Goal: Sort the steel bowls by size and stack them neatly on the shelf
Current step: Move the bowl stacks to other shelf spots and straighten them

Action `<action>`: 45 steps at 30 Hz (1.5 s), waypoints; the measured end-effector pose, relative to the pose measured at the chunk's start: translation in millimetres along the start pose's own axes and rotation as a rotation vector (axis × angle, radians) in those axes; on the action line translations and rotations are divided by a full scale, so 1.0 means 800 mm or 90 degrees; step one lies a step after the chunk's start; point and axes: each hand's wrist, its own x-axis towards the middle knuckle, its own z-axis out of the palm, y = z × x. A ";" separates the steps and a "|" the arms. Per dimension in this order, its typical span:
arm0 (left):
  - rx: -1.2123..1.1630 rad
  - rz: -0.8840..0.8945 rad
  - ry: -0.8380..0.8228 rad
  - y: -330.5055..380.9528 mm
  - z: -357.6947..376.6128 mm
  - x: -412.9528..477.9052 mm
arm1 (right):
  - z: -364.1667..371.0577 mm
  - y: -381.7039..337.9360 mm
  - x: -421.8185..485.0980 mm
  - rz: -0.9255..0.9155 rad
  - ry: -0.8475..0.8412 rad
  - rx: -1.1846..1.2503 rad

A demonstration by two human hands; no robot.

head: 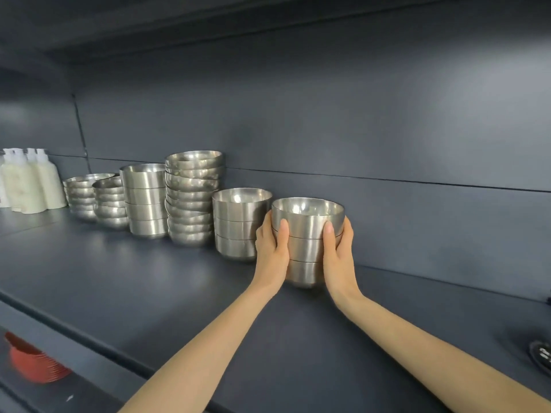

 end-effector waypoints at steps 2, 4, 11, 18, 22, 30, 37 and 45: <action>0.031 0.032 -0.011 -0.010 -0.003 0.009 | 0.008 0.005 0.004 -0.005 0.029 -0.017; 0.061 0.069 -0.024 -0.014 -0.009 0.015 | 0.014 0.008 0.008 -0.006 0.051 -0.045; 0.299 0.366 -0.076 -0.027 -0.082 0.045 | 0.036 0.007 0.001 0.008 0.139 -0.097; 0.646 0.727 -0.048 -0.078 -0.171 0.113 | 0.072 0.004 -0.040 -0.044 0.109 -0.396; 0.748 0.746 -0.095 -0.091 -0.180 0.115 | 0.083 0.015 -0.035 -0.046 0.157 -0.483; 0.790 0.751 -0.073 -0.097 -0.176 0.121 | 0.100 0.025 -0.017 -0.050 0.196 -0.518; 0.760 0.754 -0.104 -0.096 -0.173 0.121 | 0.103 0.031 -0.009 -0.039 0.218 -0.555; 0.585 0.573 -0.033 -0.094 -0.220 0.121 | 0.122 -0.003 -0.023 -0.011 0.227 -0.602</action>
